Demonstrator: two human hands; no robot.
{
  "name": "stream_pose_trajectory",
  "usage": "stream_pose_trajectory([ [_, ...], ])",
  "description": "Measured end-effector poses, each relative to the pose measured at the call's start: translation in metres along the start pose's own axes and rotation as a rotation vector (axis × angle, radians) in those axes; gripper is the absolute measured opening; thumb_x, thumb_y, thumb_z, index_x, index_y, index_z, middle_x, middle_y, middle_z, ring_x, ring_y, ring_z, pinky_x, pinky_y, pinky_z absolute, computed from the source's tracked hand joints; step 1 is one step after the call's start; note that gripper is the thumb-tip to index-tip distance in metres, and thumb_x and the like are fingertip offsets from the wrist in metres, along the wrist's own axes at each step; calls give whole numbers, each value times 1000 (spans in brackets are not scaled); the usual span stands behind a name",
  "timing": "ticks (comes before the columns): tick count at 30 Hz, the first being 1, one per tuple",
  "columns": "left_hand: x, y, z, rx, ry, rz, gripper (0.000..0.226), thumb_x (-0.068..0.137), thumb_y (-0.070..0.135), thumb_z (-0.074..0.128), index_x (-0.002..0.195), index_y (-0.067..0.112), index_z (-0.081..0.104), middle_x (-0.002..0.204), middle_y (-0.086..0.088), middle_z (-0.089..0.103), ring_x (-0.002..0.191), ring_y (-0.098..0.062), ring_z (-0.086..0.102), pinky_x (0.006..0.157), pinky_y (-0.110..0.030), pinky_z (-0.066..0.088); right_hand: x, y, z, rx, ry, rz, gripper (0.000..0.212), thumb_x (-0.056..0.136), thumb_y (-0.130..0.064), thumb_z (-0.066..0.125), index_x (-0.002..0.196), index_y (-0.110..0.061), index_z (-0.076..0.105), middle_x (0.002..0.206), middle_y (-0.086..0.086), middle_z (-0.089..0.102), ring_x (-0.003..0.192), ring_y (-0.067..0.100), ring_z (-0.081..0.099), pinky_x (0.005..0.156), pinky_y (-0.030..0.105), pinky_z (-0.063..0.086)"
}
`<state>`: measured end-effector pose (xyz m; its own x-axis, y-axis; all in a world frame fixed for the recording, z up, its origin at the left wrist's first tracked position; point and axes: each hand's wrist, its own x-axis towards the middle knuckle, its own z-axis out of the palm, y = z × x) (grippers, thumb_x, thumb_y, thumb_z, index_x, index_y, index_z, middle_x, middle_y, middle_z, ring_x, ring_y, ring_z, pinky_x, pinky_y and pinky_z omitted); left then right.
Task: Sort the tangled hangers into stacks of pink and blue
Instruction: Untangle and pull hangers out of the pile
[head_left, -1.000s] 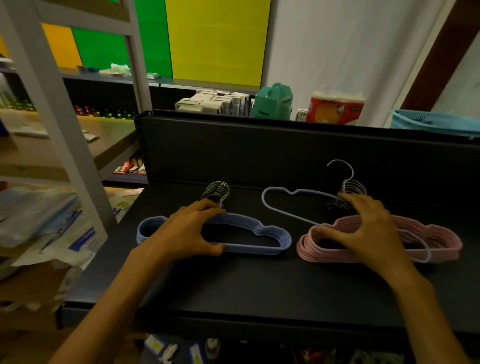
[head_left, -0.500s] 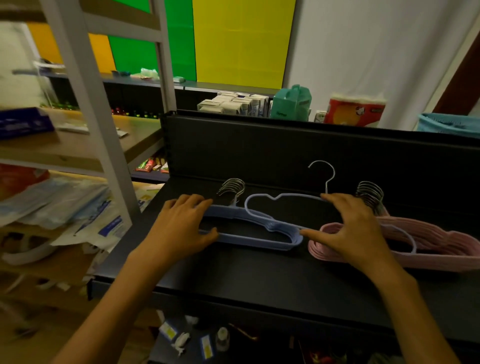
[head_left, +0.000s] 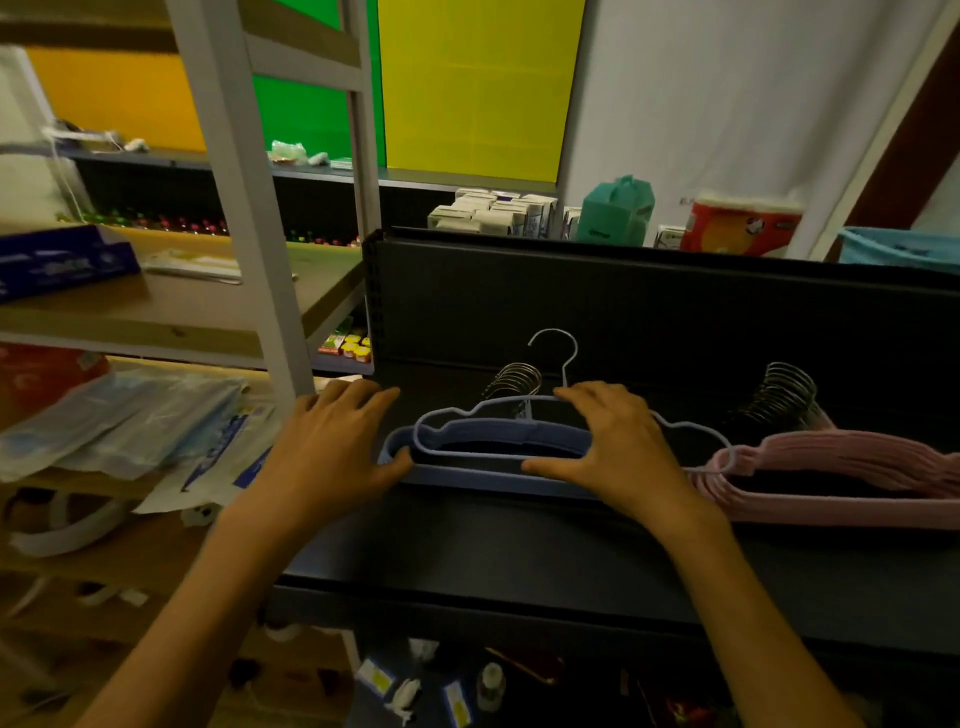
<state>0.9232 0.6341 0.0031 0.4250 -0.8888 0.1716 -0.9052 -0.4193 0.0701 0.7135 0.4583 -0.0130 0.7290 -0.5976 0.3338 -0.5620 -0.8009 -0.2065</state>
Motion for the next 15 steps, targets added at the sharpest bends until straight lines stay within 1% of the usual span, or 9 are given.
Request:
stream_pose_trajectory([
  [6,9,-13,4,-40,-24,65,78,86,59,50,149,28,16,154,1,21,141,-20,19,112,-39,22,3,-22,20,51,-69,48,86,69,-69,63,140,-29,35,141,-4,37,127,13,32,105,29,26],
  [9,14,-16,10,-64,-44,109,79,86,59,51,149,28,16,153,1,22,140,-19,19,112,-39,23,3,-24,26,84,-109,60,86,69,-69,63,140,-30,33,140,-6,36,125,10,33,100,25,26],
  [15,23,-19,15,-97,-44,135,81,84,58,53,150,28,16,153,2,24,140,-19,20,113,-39,24,6,-23,32,96,-120,63,85,69,-68,63,140,-30,34,137,-7,36,121,8,34,96,21,27],
])
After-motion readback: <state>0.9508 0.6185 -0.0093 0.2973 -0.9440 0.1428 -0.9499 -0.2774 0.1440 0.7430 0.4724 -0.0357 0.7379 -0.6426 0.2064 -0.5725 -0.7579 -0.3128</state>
